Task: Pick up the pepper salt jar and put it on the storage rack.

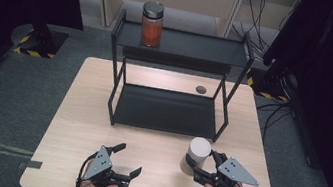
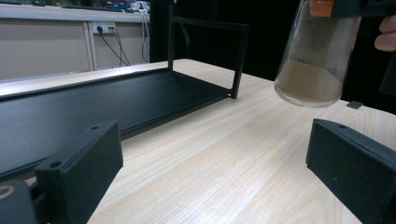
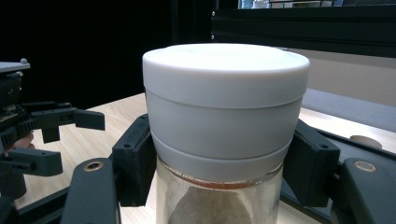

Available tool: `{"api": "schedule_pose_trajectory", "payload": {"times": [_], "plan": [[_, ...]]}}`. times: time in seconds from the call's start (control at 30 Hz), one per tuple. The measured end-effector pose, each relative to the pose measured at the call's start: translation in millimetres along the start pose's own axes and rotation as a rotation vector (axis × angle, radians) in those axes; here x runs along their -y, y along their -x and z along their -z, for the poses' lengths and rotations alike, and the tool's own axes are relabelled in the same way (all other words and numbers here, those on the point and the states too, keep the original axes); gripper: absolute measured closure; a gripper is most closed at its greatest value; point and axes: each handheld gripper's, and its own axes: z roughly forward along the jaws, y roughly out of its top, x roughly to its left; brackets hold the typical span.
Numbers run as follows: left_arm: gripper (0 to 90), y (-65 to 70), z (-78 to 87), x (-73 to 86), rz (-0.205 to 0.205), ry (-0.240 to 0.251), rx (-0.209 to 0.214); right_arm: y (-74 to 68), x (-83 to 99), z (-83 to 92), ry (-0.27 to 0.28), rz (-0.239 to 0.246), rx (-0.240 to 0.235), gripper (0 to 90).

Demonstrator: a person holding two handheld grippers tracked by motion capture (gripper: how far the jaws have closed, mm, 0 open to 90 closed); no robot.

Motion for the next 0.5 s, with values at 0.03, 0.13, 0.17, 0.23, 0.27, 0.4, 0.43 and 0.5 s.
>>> {"api": "schedule_pose_trajectory", "payload": {"times": [0.03, 0.13, 0.17, 0.23, 0.27, 0.4, 0.43, 0.5], "plan": [[3.2, 0.0, 0.0, 0.0, 0.000, 0.000, -0.001, 0.4, -1.8, -0.6, 0.001, 0.000, -0.001, 35.3], [3.2, -0.3, 0.0, 0.2, 0.001, -0.001, -0.002, 1.4, -7.8, -2.4, 0.004, 0.000, -0.006, 35.3], [3.2, -0.3, 0.0, 0.3, 0.001, -0.001, -0.003, 1.9, -10.0, -3.0, 0.005, 0.000, -0.009, 35.3], [3.2, -0.3, 0.0, 0.3, 0.001, -0.001, -0.003, 2.1, -14.7, -4.6, 0.007, 0.006, -0.012, 35.3], [3.2, -0.2, 0.1, 0.2, 0.000, -0.001, -0.003, 2.1, -17.3, -5.5, 0.008, 0.008, -0.013, 35.3], [3.3, 0.0, 0.3, 0.2, -0.002, 0.001, -0.004, 3.3, -27.0, -9.5, 0.005, 0.014, -0.029, 35.3], [3.3, -0.1, 0.3, 0.2, -0.001, 0.001, -0.003, 3.6, -29.1, -10.4, 0.005, 0.016, -0.034, 35.3], [3.3, -0.2, 0.2, 0.3, -0.001, 0.000, -0.004, 3.2, -33.0, -12.3, 0.008, 0.021, -0.040, 35.3]]}}
